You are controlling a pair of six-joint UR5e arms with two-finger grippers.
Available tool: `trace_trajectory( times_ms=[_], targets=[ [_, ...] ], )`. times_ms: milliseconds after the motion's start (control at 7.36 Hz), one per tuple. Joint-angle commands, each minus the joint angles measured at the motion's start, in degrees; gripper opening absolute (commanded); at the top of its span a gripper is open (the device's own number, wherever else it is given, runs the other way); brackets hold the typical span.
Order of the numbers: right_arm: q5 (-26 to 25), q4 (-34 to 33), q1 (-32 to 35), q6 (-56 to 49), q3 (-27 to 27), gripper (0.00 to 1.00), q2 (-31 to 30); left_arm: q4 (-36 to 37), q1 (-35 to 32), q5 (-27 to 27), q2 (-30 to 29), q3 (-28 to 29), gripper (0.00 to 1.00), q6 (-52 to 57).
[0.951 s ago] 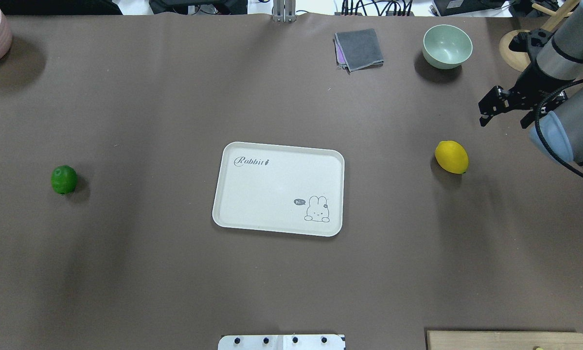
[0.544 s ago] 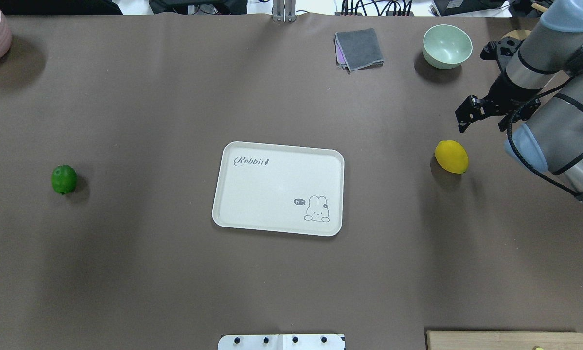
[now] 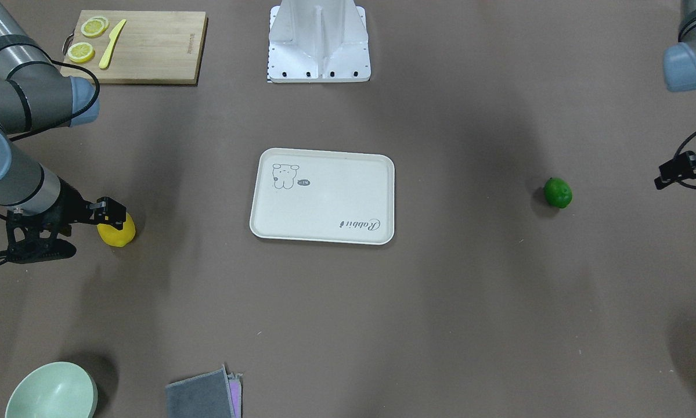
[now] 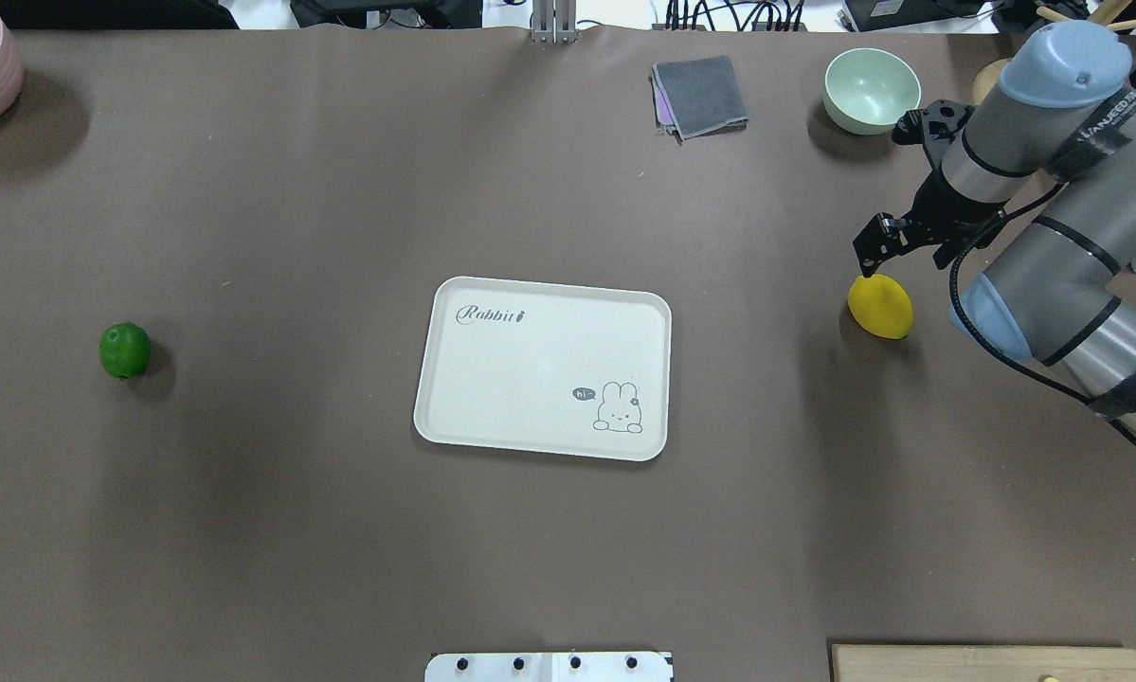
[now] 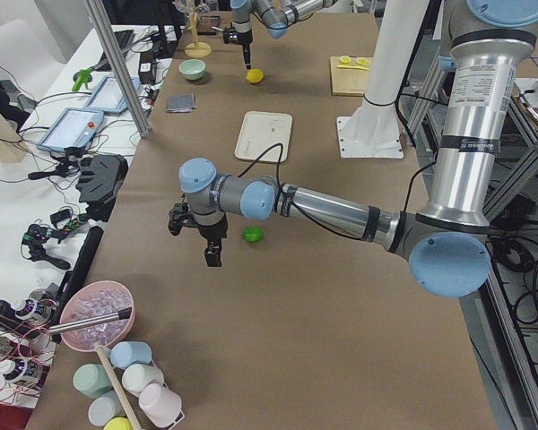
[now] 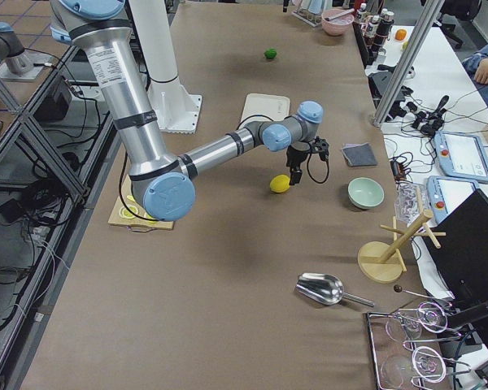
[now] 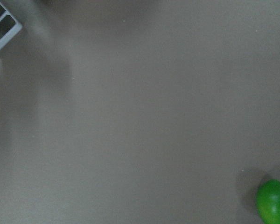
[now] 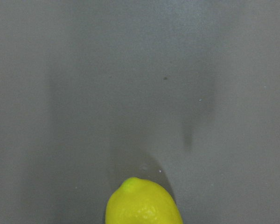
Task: Place all lemons on tray
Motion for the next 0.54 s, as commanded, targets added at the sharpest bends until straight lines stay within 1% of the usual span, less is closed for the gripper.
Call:
trace_trajectory(
  times_ms=[0, 136, 408],
  targets=[
    [-0.70, 2.50, -1.17, -0.01, -1.52, 0.99, -0.01, -0.12, 5.31, 0.01, -1.53, 0.91, 0.98, -3.76],
    [-0.61, 3.56, -1.61, -0.10, -2.74, 0.99, -0.01, 0.05, 5.76, -0.08, -1.61, 1.00, 0.98, -3.85],
    [-0.44, 3.74, -2.05, -0.36, -3.54, 0.99, -0.10, 0.14, 10.13, -0.08, -2.49, 1.52, 0.98, -7.52]
  ],
)
